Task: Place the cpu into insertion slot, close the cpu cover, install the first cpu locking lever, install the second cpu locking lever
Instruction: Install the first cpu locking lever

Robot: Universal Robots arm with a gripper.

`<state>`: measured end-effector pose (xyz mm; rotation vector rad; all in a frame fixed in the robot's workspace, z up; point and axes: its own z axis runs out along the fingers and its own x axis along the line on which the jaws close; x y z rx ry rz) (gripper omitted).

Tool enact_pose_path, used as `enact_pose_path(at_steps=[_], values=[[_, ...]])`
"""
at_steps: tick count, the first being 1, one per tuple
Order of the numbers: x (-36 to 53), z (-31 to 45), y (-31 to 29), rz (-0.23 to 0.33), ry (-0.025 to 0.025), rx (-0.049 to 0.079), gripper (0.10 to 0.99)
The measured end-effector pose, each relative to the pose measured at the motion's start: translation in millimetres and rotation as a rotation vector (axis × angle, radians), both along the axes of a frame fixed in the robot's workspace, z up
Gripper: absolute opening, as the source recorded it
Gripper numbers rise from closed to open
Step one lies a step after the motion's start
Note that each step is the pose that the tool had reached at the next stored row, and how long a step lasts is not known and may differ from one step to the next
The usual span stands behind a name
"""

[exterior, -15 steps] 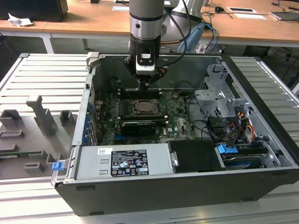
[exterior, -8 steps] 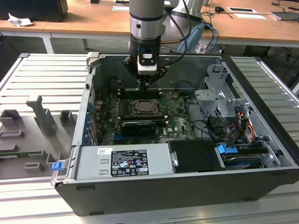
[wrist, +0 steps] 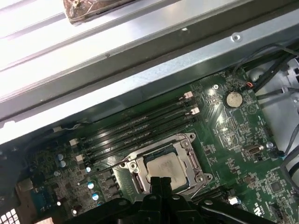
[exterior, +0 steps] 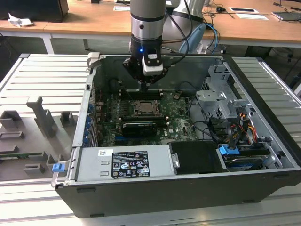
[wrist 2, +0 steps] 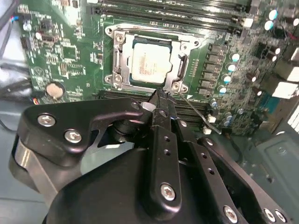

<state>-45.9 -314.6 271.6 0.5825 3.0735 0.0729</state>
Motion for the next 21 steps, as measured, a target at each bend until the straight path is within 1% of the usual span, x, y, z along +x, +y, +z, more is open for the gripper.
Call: enact_pose_path(at_steps=[3,7,9,11,16,21], values=[[0.0,-0.1,0.0,0.102,0.0001,0.000,0.106],[0.0,-0.1,0.0,0.184,0.0000,0.000,0.106],[0.0,-0.2,0.0,0.248,0.0000,0.000,0.106],[0.0,-0.2,0.0,0.289,0.0000,0.000,0.106],[-0.1,-0.2,0.0,0.444,0.0000,0.000,0.106],[-1.3,-0.3,-0.1,0.493,-0.0005,0.000,0.106]])
